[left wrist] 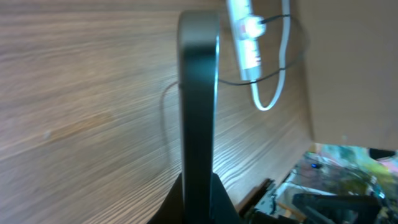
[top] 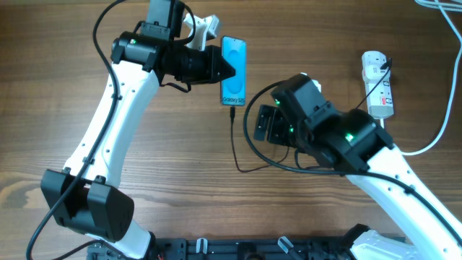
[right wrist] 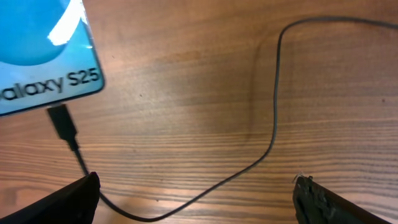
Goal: Plug charger to phone and switch on socket
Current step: 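Lower the blue phone flat onto the table with the left gripper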
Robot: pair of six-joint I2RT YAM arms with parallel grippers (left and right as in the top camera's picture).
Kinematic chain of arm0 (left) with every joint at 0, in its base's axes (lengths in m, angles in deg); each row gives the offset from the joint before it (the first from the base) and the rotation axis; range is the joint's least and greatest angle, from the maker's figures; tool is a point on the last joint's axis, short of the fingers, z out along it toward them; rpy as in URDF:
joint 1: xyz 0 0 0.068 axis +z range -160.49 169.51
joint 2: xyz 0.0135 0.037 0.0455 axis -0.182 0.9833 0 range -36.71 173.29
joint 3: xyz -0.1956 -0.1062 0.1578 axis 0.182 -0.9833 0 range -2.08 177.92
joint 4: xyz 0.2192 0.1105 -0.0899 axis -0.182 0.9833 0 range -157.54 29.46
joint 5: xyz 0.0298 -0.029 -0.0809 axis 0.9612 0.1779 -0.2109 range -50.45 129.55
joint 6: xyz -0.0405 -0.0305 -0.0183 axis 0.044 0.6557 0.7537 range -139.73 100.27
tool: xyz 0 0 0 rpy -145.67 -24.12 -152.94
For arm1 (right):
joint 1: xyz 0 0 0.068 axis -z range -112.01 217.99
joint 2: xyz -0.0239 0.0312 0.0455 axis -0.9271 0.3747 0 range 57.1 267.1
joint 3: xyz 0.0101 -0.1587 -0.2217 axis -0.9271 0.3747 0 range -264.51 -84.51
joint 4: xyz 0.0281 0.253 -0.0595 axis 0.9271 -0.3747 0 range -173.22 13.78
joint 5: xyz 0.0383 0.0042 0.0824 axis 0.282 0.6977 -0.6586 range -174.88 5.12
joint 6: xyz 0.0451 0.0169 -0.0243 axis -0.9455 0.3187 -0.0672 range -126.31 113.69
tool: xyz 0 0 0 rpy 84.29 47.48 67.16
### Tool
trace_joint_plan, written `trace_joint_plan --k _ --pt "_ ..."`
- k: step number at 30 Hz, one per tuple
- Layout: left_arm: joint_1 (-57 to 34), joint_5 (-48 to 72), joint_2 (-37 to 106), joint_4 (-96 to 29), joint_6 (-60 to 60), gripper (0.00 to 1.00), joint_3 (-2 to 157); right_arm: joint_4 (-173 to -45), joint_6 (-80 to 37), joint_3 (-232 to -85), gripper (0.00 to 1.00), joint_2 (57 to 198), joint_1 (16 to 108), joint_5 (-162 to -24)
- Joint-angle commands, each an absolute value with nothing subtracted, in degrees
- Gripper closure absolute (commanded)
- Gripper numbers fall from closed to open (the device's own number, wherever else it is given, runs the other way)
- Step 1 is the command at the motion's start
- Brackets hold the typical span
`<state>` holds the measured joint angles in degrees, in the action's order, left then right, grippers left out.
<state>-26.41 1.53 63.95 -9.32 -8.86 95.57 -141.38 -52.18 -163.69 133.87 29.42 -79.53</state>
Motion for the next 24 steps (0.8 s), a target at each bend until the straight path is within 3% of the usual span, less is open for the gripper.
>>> trace_joint_plan --k 1,24 --pt "-26.4 4.7 63.9 -7.6 -8.6 0.96 95.6 -141.6 -52.8 -164.3 0.00 135.5 29.4 -80.2" --pt "-29.1 4.7 76.8 -6.2 -8.9 0.96 95.4 -146.2 -52.8 -164.3 0.00 136.1 29.4 -77.0"
